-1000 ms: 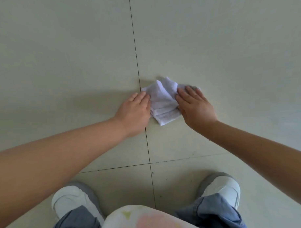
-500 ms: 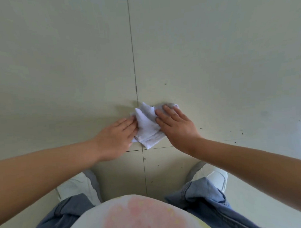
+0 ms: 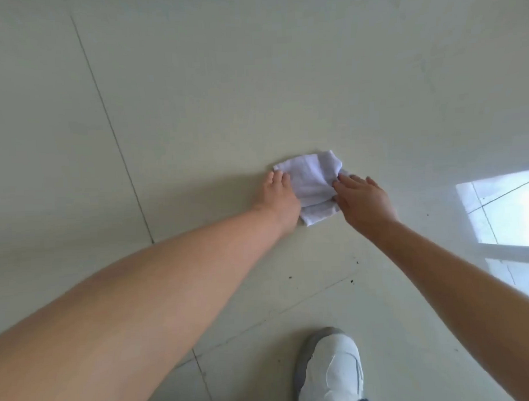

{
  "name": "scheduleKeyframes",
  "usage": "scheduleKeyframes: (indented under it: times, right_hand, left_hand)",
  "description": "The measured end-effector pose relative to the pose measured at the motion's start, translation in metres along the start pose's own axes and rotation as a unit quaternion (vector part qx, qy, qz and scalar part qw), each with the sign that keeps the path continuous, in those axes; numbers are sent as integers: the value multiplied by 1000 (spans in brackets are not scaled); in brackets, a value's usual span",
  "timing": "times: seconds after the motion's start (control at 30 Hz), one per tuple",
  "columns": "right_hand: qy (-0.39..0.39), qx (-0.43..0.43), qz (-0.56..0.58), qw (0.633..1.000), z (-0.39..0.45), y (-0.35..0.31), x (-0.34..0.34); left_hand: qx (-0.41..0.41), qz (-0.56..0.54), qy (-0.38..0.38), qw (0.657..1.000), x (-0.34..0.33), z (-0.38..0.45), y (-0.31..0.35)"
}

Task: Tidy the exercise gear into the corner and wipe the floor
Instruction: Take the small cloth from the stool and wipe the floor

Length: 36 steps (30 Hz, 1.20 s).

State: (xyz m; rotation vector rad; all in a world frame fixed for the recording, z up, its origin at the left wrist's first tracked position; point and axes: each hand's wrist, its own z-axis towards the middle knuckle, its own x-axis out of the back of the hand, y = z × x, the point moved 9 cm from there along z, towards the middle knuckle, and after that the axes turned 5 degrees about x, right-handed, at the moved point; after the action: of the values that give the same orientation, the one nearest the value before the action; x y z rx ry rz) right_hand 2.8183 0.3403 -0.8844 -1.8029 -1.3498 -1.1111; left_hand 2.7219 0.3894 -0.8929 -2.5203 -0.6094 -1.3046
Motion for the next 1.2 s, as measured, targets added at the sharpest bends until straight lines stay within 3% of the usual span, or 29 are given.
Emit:
scheduleKeyframes:
  times: [0.1, 0.37, 0.47, 0.8, 0.93, 1.1, 1.2]
  right_hand:
    - [-31, -70, 51, 996, 9, -13, -3]
    - [-215, -120, 110, 963, -22, -51, -22]
    - [-247, -140, 135, 949, -33, -59, -22]
    - [-260, -170, 127, 942, 27, 4, -13]
    - [-214, -148, 102, 960, 86, 54, 16]
    - [-115, -53, 51, 991, 174, 100, 68]
    - [-80, 24, 30, 996, 221, 101, 90]
  left_hand:
    - [-3, 35, -31, 999, 8, 9, -27]
    - [-69, 92, -49, 992, 11, -6, -46]
    - [-84, 98, -42, 991, 12, -8, -46]
    - [-5, 56, -18, 998, 35, 27, -45]
    - [52, 14, 17, 998, 64, 77, -52]
    - [146, -40, 89, 984, 110, 149, -74]
    - [208, -73, 93, 971, 128, 170, -97]
